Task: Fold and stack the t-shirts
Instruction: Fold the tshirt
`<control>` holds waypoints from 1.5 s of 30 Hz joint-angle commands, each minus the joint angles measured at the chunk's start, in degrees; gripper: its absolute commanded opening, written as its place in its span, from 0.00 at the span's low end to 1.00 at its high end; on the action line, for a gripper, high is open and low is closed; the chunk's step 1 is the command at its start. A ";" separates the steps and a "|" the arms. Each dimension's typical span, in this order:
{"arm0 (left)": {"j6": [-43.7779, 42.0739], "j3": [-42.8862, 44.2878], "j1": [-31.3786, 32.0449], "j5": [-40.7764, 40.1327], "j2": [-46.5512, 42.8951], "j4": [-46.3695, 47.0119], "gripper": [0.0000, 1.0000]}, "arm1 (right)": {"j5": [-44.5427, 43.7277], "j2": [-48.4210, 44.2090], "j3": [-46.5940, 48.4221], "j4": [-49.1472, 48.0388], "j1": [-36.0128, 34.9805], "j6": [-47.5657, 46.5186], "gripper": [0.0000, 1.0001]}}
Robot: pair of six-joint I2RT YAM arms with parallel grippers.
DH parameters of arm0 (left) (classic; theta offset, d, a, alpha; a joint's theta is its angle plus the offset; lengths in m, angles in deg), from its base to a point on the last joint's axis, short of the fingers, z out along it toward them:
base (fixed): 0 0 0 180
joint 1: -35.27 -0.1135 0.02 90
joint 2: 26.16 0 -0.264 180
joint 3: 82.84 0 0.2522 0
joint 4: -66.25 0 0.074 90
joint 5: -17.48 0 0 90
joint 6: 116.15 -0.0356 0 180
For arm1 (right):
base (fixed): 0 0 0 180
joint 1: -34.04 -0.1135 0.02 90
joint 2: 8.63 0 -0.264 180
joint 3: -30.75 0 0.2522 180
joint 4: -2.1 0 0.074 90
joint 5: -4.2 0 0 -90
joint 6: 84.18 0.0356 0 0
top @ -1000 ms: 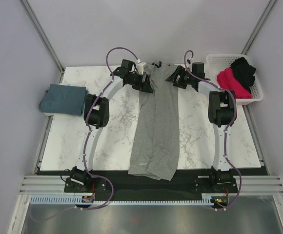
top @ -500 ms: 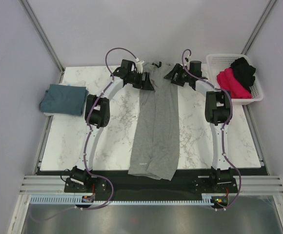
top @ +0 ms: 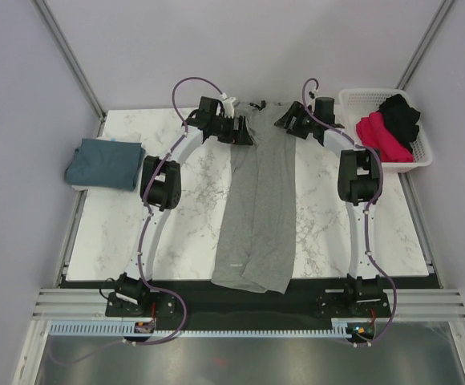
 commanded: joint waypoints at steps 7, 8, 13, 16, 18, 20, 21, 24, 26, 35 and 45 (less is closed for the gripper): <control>-2.02 -4.13 -0.16 2.82 -14.05 -3.67 0.83 | 4.86 -8.27 -1.64 1.53 1.46 -6.82 0.79; -2.19 -5.62 -0.07 2.04 -17.12 -4.64 0.82 | 5.47 -10.23 -4.18 1.88 1.46 -7.43 0.80; -1.49 -26.26 -0.16 -5.69 -39.62 -6.31 0.89 | 6.62 -26.46 -15.96 5.92 1.72 -9.02 0.81; 1.22 -34.27 -0.68 -6.06 -46.76 -14.55 0.87 | 8.02 -34.46 -24.57 9.87 1.99 -5.08 0.81; 2.37 -37.87 -1.47 -3.87 -48.26 -19.48 0.84 | 12.40 -38.09 -33.53 12.07 2.16 -1.04 0.80; 4.92 -42.52 -2.43 -0.09 -51.76 -22.84 0.78 | 16.53 -43.54 -44.56 12.78 2.16 4.76 0.77; 5.89 -49.34 -3.40 0.70 -53.61 -22.14 0.77 | 17.42 -45.56 -48.46 12.96 2.16 6.17 0.77; 9.23 -60.86 -4.89 1.24 -60.64 -22.05 0.74 | 18.75 -53.12 -61.04 17.51 2.08 7.95 0.76; 9.23 -66.08 -5.34 1.24 -64.67 -22.05 0.74 | 18.31 -58.04 -68.06 22.42 1.81 6.20 0.76; 16.88 -89.19 -5.43 0.71 -73.66 -18.98 0.74 | 14.98 -73.61 -85.33 32.55 -3.72 3.72 0.77; 19.78 -99.50 -3.94 2.47 -75.08 -13.52 0.73 | 5.48 -72.04 -86.29 38.71 -11.98 3.28 0.76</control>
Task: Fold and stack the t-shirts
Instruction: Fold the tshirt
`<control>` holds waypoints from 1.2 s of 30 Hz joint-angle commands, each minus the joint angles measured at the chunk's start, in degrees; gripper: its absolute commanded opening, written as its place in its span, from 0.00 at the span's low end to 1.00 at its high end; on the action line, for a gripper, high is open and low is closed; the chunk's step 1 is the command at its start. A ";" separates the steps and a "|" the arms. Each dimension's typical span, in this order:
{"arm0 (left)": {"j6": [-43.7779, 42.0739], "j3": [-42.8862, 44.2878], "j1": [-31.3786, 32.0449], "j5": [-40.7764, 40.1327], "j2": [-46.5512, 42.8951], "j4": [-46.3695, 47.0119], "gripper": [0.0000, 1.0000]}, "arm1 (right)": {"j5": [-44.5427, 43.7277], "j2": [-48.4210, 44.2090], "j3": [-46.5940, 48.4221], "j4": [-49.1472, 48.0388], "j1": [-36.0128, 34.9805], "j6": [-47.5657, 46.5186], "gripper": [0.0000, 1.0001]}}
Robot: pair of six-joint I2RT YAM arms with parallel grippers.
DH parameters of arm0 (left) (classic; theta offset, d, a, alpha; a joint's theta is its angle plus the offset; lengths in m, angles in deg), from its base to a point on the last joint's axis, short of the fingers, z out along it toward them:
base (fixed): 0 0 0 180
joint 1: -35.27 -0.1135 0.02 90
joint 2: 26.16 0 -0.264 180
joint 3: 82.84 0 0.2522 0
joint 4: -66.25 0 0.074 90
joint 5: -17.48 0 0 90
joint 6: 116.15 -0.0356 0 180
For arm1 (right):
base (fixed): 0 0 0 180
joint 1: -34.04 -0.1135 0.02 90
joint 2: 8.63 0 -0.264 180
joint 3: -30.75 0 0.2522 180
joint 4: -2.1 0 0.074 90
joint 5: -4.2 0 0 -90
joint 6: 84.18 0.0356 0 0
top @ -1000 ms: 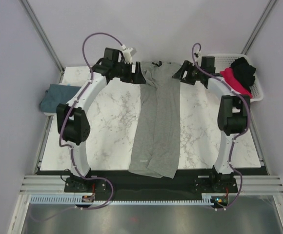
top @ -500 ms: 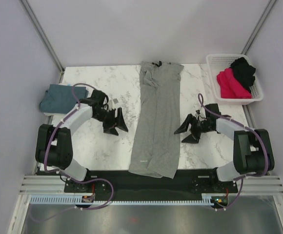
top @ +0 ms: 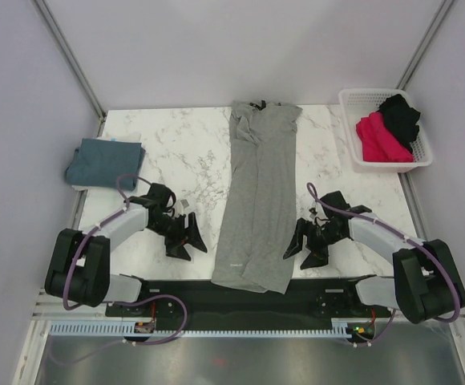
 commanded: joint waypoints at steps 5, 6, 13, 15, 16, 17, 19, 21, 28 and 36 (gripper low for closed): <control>4.18 1.74 3.35 3.04 3.85 5.50 0.73 | -4.54 5.77 -1.01 -0.44 -3.01 2.35 0.72; 4.70 1.92 3.88 2.95 4.37 5.85 0.73 | -4.36 7.08 -1.01 -1.06 -4.23 2.70 0.71; 6.38 2.27 7.22 3.65 6.58 8.49 0.73 | -2.96 9.56 -1.63 -6.15 -7.23 5.78 0.66; 6.99 2.01 8.01 3.65 6.66 9.19 0.73 | -2.69 9.47 -1.72 -6.42 -7.75 6.13 0.64; 7.17 1.84 8.45 3.65 6.75 9.46 0.73 | -2.69 9.47 -1.63 -6.42 -7.76 6.13 0.63; 7.34 1.66 9.41 3.65 6.84 9.63 0.73 | -2.78 9.38 -1.63 -6.51 -7.76 6.13 0.62; 7.78 1.40 10.73 3.48 7.28 10.25 0.72 | -3.04 9.21 -1.80 -6.86 -7.76 6.31 0.60; 8.14 1.40 11.27 3.13 8.15 10.69 0.72 | -3.39 9.21 -1.89 -6.95 -7.85 6.57 0.59; 9.01 2.62 13.37 3.48 12.11 12.35 0.66 | -3.48 10.26 -1.98 -10.37 -7.85 7.89 0.54; 10.86 2.98 17.59 5.32 13.08 15.00 0.38 | -2.78 10.61 -2.50 -11.96 -7.93 7.18 0.40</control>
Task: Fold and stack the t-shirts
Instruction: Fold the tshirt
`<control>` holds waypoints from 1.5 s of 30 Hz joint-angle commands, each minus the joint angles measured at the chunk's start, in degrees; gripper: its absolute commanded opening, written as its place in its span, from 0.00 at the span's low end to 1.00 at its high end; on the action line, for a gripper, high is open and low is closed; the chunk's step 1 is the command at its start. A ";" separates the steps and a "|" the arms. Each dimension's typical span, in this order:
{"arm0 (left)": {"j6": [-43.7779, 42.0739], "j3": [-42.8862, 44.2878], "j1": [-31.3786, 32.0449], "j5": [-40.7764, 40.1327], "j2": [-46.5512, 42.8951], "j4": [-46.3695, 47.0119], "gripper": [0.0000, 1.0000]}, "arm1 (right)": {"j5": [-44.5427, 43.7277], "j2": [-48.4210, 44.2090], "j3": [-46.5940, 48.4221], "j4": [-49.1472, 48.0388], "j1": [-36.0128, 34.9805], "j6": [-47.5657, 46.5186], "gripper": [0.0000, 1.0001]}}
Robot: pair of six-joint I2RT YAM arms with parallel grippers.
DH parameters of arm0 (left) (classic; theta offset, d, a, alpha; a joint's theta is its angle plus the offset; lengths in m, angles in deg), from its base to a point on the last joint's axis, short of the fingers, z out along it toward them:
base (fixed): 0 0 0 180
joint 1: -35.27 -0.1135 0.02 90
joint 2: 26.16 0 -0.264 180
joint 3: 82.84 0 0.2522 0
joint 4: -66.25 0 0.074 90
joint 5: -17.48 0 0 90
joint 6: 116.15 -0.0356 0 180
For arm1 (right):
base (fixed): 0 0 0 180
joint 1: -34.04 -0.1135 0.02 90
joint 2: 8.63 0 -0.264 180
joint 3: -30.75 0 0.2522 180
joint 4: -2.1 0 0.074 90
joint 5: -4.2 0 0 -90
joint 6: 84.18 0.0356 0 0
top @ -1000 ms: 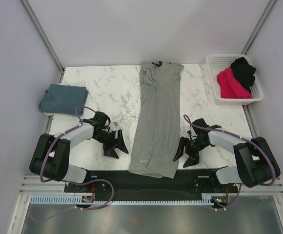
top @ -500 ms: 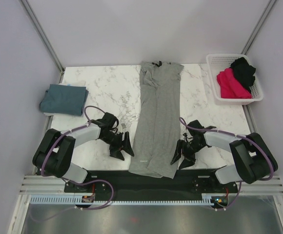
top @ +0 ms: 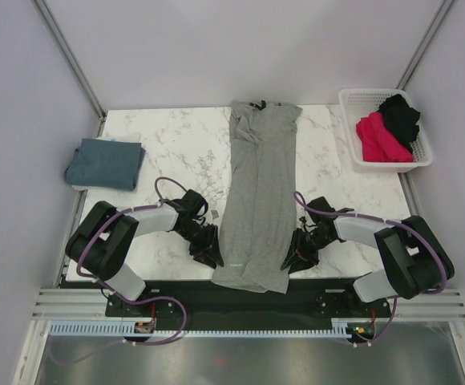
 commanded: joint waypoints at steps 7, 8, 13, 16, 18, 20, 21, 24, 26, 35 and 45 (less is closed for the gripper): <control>2.38 1.60 1.16 2.64 -0.73 2.89 0.02 | -2.91 -0.86 -0.87 -3.61 -0.35 -0.95 0.12; 2.29 1.69 1.16 2.81 -0.91 2.89 0.02 | -3.08 -1.13 -0.34 -3.35 -0.26 -1.30 0.10; 0.46 4.23 1.08 3.34 -2.93 2.10 0.02 | -5.28 -5.42 3.43 2.45 1.14 -5.51 0.00; -0.60 7.83 0.90 3.08 -3.46 1.66 0.02 | -6.42 -8.24 6.51 6.23 2.11 -8.42 0.00; -1.48 11.16 0.55 3.08 -3.20 1.31 0.02 | -7.04 -9.30 8.79 8.07 3.16 -9.38 0.00; -2.71 13.28 0.20 3.51 -2.06 0.78 0.02 | -7.04 -9.48 11.25 8.78 4.39 -10.79 0.00; -3.15 15.38 0.02 3.52 -1.62 0.26 0.02 | -7.13 -9.31 12.22 9.22 4.83 -11.14 0.00; -4.12 19.51 -1.99 3.69 0.14 -1.50 0.02 | -7.22 -7.47 16.52 9.84 6.68 -12.29 0.00; -5.00 23.20 -2.88 3.78 0.93 -2.20 0.02 | -7.22 -5.01 20.11 9.84 7.99 -12.72 0.00; -6.50 38.49 -9.29 5.10 8.40 -2.74 0.02 | -7.48 6.86 35.06 5.63 13.36 -12.11 0.00; -7.73 57.74 -13.43 5.01 26.05 -1.07 0.02 | -8.10 22.06 49.75 -1.31 16.09 -10.79 0.00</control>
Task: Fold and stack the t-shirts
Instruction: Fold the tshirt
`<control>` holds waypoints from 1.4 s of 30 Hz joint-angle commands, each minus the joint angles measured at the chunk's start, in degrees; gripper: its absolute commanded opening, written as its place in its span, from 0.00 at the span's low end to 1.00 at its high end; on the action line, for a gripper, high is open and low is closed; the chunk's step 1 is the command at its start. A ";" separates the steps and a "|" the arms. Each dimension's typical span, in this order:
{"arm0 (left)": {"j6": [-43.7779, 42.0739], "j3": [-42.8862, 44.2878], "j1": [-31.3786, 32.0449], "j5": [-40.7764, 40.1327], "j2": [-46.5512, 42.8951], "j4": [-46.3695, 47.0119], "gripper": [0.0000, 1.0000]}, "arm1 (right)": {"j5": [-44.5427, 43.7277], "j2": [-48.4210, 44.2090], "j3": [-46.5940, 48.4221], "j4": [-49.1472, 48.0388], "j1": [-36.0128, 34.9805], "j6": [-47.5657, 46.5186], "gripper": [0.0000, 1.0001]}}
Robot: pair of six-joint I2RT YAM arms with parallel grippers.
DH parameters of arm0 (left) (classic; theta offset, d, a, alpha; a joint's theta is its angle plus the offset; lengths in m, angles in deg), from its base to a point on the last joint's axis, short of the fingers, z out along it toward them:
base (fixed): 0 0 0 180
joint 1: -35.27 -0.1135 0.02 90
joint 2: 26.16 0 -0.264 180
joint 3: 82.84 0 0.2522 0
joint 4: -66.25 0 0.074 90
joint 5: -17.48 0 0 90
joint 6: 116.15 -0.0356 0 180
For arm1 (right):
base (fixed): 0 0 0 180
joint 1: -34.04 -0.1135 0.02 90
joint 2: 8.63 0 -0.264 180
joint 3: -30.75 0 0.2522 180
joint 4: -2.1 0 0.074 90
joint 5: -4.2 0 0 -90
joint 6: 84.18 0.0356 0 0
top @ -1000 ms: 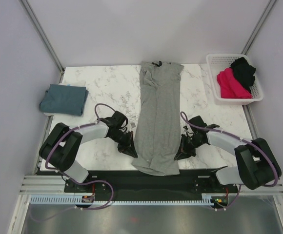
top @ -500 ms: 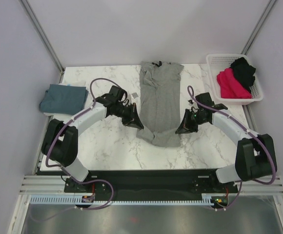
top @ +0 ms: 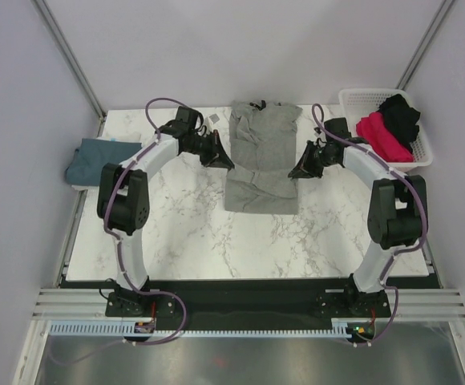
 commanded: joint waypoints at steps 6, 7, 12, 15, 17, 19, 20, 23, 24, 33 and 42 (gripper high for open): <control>-4.35 20.60 -0.79 -1.01 14.62 2.04 0.02 | -1.10 14.98 15.81 -6.95 1.20 0.29 0.00; -4.87 21.83 -0.88 -1.27 15.76 2.39 0.02 | -1.11 16.05 17.13 -7.04 1.29 0.20 0.00; -5.31 28.43 -1.67 -3.73 20.42 3.36 0.02 | -1.81 22.11 25.14 -7.74 1.47 -0.15 0.00; -5.93 30.72 -1.76 -5.13 22.18 3.54 0.02 | -2.42 24.31 28.56 -8.01 1.64 -0.15 0.00; -6.28 32.38 -1.85 -5.58 22.97 3.80 0.02 | -2.60 25.03 29.36 -8.10 1.82 -0.33 0.00; -6.72 33.35 -1.94 -6.71 24.20 4.06 0.02 | -2.51 26.17 29.80 -8.10 1.82 -0.59 0.00; -6.81 34.14 -2.03 -7.07 24.47 4.06 0.02 | -2.60 26.34 29.89 -8.18 1.91 -0.68 0.00; -7.51 35.46 -1.94 -7.95 26.22 5.12 0.02 | -2.77 27.40 30.33 -8.97 2.00 -0.94 0.00; -7.69 35.99 -1.94 -8.13 26.58 5.12 0.02 | -3.04 27.92 30.42 -9.24 2.08 -0.94 0.00; -11.37 36.61 -1.67 -15.50 23.36 3.28 0.68 | -2.69 27.60 33.32 -10.47 3.57 -2.08 0.45; -6.99 12.46 -6.07 -5.59 6.64 -1.73 0.73 | 8.20 13.71 12.86 -5.46 10.69 -3.49 0.51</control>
